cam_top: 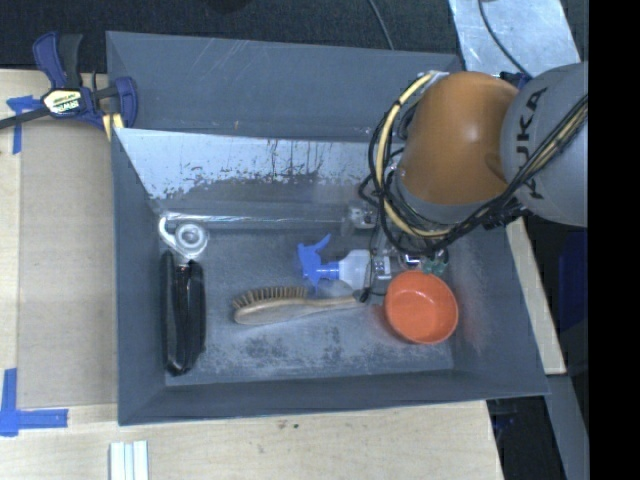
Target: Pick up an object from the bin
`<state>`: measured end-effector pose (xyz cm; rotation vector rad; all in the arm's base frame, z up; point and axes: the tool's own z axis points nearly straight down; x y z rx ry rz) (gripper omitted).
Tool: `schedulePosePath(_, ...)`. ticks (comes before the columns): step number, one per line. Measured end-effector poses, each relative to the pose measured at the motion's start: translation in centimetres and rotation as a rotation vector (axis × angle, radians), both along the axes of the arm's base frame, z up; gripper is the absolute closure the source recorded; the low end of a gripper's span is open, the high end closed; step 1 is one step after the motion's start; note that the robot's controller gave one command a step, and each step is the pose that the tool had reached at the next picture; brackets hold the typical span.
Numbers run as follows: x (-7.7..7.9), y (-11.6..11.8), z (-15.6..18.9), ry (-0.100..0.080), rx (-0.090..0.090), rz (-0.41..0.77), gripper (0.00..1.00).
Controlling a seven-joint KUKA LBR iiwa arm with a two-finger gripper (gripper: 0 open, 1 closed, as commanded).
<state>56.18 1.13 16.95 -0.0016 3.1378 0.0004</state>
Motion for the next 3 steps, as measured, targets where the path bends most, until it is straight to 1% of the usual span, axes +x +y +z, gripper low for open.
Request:
schedulePosePath(1, 4.69, -0.18, -10.07, 0.000, 0.000, 0.135, 0.00)
schedulePosePath(2, 5.12, -0.27, -9.86, -0.010, -0.002, 0.187, 0.00)
schedulePosePath(3, 4.91, -0.22, -9.78, -0.007, 0.000, 0.140, 0.00)
